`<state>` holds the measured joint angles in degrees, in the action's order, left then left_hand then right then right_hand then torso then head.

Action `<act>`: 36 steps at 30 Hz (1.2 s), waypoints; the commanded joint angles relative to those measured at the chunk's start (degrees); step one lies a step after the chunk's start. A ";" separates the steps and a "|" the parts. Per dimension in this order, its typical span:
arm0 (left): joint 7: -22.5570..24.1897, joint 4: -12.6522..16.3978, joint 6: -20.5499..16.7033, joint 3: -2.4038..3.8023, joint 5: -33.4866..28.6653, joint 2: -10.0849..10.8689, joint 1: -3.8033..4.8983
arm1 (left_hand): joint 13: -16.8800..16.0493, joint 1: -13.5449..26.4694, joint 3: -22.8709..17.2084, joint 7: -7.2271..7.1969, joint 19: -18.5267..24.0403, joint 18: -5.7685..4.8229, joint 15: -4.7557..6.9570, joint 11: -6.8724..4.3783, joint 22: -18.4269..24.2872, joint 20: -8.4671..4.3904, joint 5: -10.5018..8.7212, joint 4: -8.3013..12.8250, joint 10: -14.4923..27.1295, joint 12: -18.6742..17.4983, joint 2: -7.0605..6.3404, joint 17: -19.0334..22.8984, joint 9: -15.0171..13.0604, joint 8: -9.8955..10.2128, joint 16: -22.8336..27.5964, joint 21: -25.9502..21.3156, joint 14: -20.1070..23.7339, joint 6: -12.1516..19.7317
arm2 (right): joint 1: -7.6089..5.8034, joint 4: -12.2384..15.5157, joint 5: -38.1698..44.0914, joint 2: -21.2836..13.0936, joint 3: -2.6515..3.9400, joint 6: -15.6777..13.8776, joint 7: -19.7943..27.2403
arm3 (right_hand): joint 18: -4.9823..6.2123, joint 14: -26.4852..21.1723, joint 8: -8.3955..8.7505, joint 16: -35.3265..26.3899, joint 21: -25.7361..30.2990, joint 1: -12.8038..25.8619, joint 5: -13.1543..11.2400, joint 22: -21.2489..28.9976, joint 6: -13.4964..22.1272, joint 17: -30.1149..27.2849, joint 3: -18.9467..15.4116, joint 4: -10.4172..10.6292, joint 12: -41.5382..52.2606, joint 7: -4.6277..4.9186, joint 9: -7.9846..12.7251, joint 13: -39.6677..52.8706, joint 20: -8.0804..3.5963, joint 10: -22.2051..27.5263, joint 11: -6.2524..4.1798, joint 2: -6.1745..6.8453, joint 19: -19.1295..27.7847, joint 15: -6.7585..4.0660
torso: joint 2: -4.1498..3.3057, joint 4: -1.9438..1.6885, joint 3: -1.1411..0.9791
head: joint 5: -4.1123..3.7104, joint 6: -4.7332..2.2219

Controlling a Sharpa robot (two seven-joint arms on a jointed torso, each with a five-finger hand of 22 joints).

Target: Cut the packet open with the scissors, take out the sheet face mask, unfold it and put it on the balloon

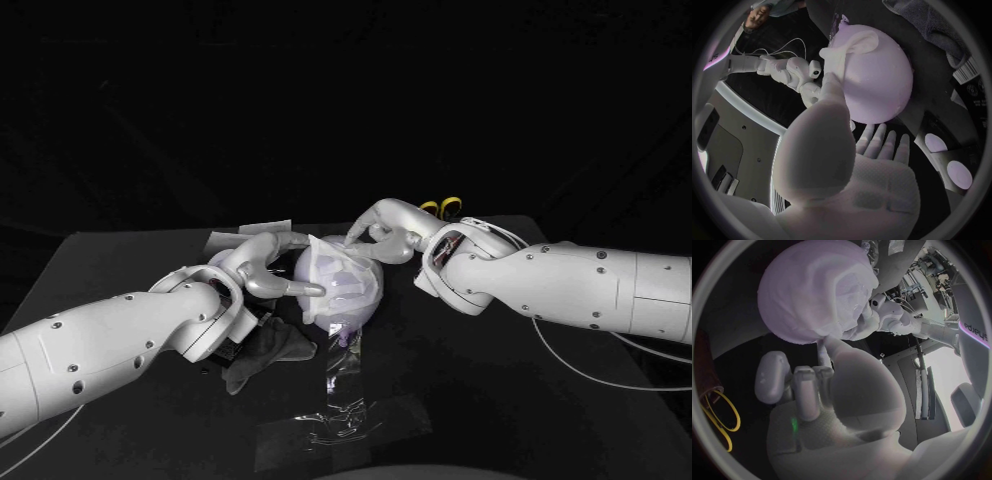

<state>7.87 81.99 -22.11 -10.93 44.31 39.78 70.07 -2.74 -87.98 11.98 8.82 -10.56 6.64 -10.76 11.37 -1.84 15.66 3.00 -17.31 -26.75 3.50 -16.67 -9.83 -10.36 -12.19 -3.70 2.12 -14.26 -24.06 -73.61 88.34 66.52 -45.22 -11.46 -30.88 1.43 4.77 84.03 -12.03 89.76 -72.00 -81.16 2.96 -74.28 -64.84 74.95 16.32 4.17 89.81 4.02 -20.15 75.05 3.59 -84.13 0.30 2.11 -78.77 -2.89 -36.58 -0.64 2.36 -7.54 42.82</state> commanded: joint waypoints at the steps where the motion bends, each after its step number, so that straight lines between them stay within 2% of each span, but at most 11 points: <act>1: -0.44 0.14 0.78 -0.01 -0.22 -0.21 -0.04 | -0.11 -0.76 -0.53 4.76 -0.45 1.11 -0.06 0.07 -0.06 0.14 0.28 -0.03 -0.46 -0.24 0.13 -0.03 -0.11 -0.24 0.14 -0.06 -0.46 -0.38 | 0.13 0.01 4.37 0.17 -0.11 1.43 -0.54 | -0.18 5.97 -0.45 0.24 -0.39 -0.93 -0.17 -0.31 -0.41 15.05 0.48 -0.30 0.19 -0.08 -0.31 14.95 -0.40 -5.87 -0.53 -0.11 -0.09 -0.47 | -0.02 0.04 -0.03 | 0.02 0.13; 6: -0.55 0.16 0.88 -0.02 -0.21 -0.26 -0.04 | -0.11 -0.80 -0.56 4.78 -0.44 1.18 -0.07 0.09 -0.06 0.16 0.28 -0.02 -0.49 -0.24 0.15 -0.03 -0.12 -0.26 0.14 -0.06 -0.49 -0.43 | 0.13 -0.28 5.37 0.43 -0.11 0.73 -1.39 | -0.32 5.97 -0.97 0.24 -0.85 -1.28 -0.16 -0.80 -0.34 15.05 1.41 -1.16 0.19 -0.13 -0.69 14.95 -0.67 -5.87 -0.65 -0.40 -0.45 -0.66 | -0.06 0.04 -0.04 | -0.01 0.28; 13: -0.71 0.23 1.00 -0.02 -0.15 -0.28 -0.04 | -0.12 -0.83 -0.61 4.79 -0.48 1.23 -0.07 0.10 -0.06 0.18 0.28 -0.02 -0.61 -0.23 0.19 -0.06 -0.14 -0.28 0.13 -0.05 -0.56 -0.48 | 0.13 -0.49 4.14 0.61 -0.05 -1.73 -1.73 | -0.56 5.97 -1.81 0.24 -1.64 -0.81 -0.15 -1.60 -0.29 15.05 3.36 -1.65 0.19 0.05 -1.41 14.95 -0.80 -5.87 -0.52 -1.31 -1.02 -0.59 | -0.13 0.00 -0.08 | -0.09 0.33; 26: -1.10 0.28 1.16 -0.02 0.03 -0.24 -0.04 | -0.12 -0.87 -0.64 4.79 -0.52 1.29 -0.06 0.10 -0.07 0.21 0.27 -0.02 -0.63 -0.23 0.19 -0.05 -0.16 -0.30 0.13 -0.04 -0.56 -0.53 | 0.12 -0.23 -1.10 0.13 0.50 -5.04 -1.71 | -0.50 5.97 -3.88 0.24 -1.40 1.41 -0.16 -1.69 -0.26 15.05 6.36 -2.65 0.19 -0.36 -3.40 14.95 -0.97 -5.87 -0.85 -0.65 -0.97 -0.83 | -0.12 0.05 -0.09 | 0.01 0.49; 30: -1.23 0.27 1.22 -0.02 0.05 -0.25 -0.04 | -0.12 -0.87 -0.64 4.79 -0.52 1.29 -0.06 0.10 -0.07 0.21 0.27 -0.02 -0.63 -0.23 0.19 -0.05 -0.16 -0.30 0.13 -0.04 -0.56 -0.53 | 0.10 -0.34 -2.16 -0.03 0.64 -5.35 -1.86 | -0.50 5.97 -4.50 0.24 -1.34 2.18 -0.16 -1.75 0.11 15.05 7.51 -3.07 0.19 -0.40 -4.21 14.95 -1.05 -5.87 -0.91 -0.46 -0.96 -0.90 | -0.14 0.06 -0.07 | -0.03 0.46; 36: -1.38 0.25 1.22 -0.02 0.06 -0.28 -0.04 | -0.11 -0.93 -0.56 4.78 -0.55 1.41 -0.01 0.08 -0.08 0.26 0.27 -0.02 -0.61 -0.25 0.14 -0.02 -0.15 -0.29 0.15 -0.03 -0.56 -0.52 | -0.01 -0.76 -3.09 -0.10 0.75 -5.00 -2.21 | -0.50 5.97 -4.50 0.24 -1.34 2.18 -0.16 -1.75 0.11 15.05 7.51 -3.07 0.19 -0.40 -4.21 14.95 -1.05 -5.87 -0.91 -0.46 -0.96 -0.90 | -0.18 0.05 -0.04 | -0.08 0.47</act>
<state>7.02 82.13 -21.90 -10.90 44.32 39.67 70.10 -2.78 -88.21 11.67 8.81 -10.77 7.52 -10.96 11.57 -1.83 15.88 3.00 -17.31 -26.96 3.50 -16.44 -9.83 -10.53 -12.17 -3.70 2.12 -14.46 -24.05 -73.60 87.66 64.75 -45.31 -10.75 -35.60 -0.17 4.34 84.03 -16.21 89.75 -73.32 -79.52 2.41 -74.91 -64.70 74.92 23.66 1.12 89.80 3.48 -20.90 74.95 2.77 -83.94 -0.31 1.88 -79.60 -3.29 -36.74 -0.59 2.30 -7.59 43.30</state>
